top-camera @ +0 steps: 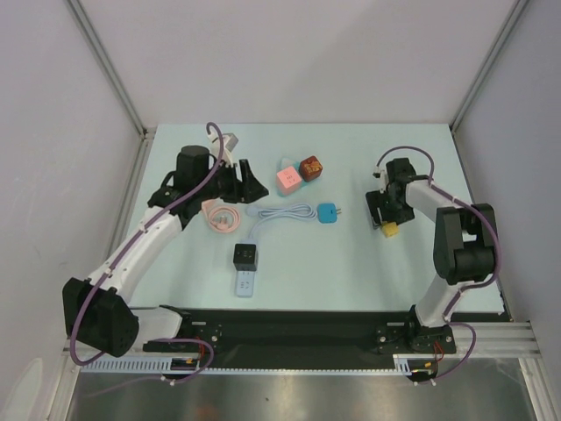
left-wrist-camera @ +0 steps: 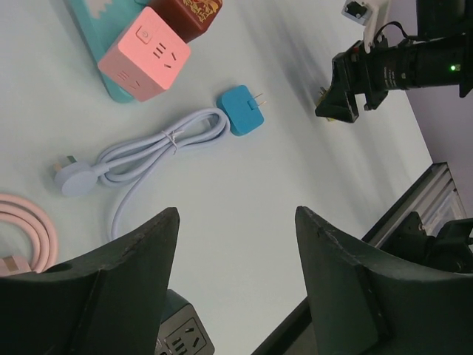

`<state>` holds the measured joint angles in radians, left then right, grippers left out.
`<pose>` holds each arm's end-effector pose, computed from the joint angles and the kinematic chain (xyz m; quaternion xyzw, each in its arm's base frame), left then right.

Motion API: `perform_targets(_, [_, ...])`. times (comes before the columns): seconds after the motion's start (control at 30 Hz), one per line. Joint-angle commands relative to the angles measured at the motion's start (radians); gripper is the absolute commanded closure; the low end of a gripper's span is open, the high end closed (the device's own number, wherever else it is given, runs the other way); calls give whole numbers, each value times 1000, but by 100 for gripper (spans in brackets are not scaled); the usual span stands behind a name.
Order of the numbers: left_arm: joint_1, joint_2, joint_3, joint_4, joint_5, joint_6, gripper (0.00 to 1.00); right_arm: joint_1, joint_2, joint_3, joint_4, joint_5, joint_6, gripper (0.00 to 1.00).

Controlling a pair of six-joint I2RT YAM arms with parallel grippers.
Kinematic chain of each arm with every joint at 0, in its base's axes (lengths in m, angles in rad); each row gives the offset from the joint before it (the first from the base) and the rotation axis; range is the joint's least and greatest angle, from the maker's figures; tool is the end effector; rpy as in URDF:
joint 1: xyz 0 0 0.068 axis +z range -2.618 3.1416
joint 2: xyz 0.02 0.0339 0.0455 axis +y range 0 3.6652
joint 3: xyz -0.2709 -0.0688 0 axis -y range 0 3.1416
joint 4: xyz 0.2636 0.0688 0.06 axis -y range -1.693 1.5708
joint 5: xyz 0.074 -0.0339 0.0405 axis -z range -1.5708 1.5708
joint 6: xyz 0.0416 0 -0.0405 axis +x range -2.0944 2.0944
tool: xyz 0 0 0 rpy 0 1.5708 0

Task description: Insert the plug

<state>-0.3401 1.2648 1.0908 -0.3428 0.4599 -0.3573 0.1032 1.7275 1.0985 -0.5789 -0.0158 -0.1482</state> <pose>0.2815 -0.1192 0.3303 0.1074 0.8425 -0.3525 0.3929 0.3498 0.0369 0.1664 -0.1247 0.9756 0.0037 0.1806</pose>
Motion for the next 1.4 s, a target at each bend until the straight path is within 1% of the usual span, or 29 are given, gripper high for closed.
perform_targets(0.0, [-4, -24, -25, 25, 37, 34, 30, 1, 58, 73, -4, 43, -37, 24])
perform_targets(0.13, [-8, -56, -49, 41, 33, 37, 30, 1, 90, 121, -32, 77, -31, 30])
perform_targets(0.23, [-10, -74, -55, 30, 19, 47, 26, 1, 83, 113, -39, 45, -31, 31])
perform_targets(0.33, [-8, -90, -54, 19, 17, 52, 25, 1, 80, 107, -50, 43, -31, 32])
perform_targets(0.4, [-8, -94, -58, 18, 22, 50, 25, 1, 80, 109, -56, 47, -34, 34])
perform_targets(0.5, [-8, -96, -55, 19, 37, 52, 26, 0, 81, 106, -73, 31, -40, 34])
perform_targets(0.6, [-8, -91, -55, 18, 43, 52, 26, 0, 76, 93, -81, 31, -48, 32])
perform_targets(0.73, [-8, -94, -68, 21, 46, 50, 26, 0, 72, 84, -67, 31, -54, 33])
perform_targets(0.77, [-8, -96, -71, 24, 48, 50, 26, -2, 72, 84, -65, 27, -54, 36])
perform_targets(0.8, [-8, -96, -77, 21, 42, 49, 26, -2, 72, 86, -62, 27, -54, 55])
perform_targets(0.87, [-10, -104, -89, 24, 31, 52, 26, -3, 66, 86, -47, 37, -31, 79])
perform_targets(0.9, [-10, -114, -100, 22, 8, 57, 26, -5, 54, 89, -44, 37, -18, 94])
perform_targets(0.93, [-11, -119, -101, 13, -10, 61, 26, -7, 46, 96, -44, 27, -2, 97])
perform_targets(0.97, [-14, -125, -101, 4, -26, 75, 26, -7, 34, 104, -42, -2, 45, 100])
perform_targets(1.0, [-17, -131, -97, -5, -44, 81, 26, -7, 18, 109, -42, -24, 74, 100])
perform_targets(1.07, [-28, -153, -91, -24, -98, 89, 26, -8, -63, 97, -9, -99, 183, 100])
perform_targets(1.1, [-34, -162, -82, -24, -116, 89, 27, -5, -95, 86, 19, -140, 326, 100])
perform_targets(1.13, [-52, -179, -75, -18, -138, 84, 28, 7, -173, 37, 99, -226, 394, 100])
perform_targets(1.17, [-65, -188, -72, -7, -150, 84, 30, 22, -216, 12, 152, -240, 470, 100])
perform_targets(1.2, [-79, -197, -69, 10, -153, 83, 30, 41, -258, -17, 198, -239, 558, 100])
perform_targets(1.23, [-94, -203, -69, 55, -153, 83, 30, 96, -310, -41, 299, -222, 701, 100])
perform_targets(1.27, [-123, -218, -71, 82, -158, 77, 31, 121, -394, -99, 362, -225, 784, 100])
perform_targets(1.3, [-140, -225, -77, 109, -162, 77, 33, 145, -434, -120, 420, -222, 855, 100])
perform_targets(1.33, [-158, -232, -83, 166, -171, 75, 34, 174, -465, -135, 510, -211, 1003, 100])
perform_targets(1.37, [-196, -246, -91, 200, -178, 87, 34, 218, -497, -138, 539, -205, 1057, 100])
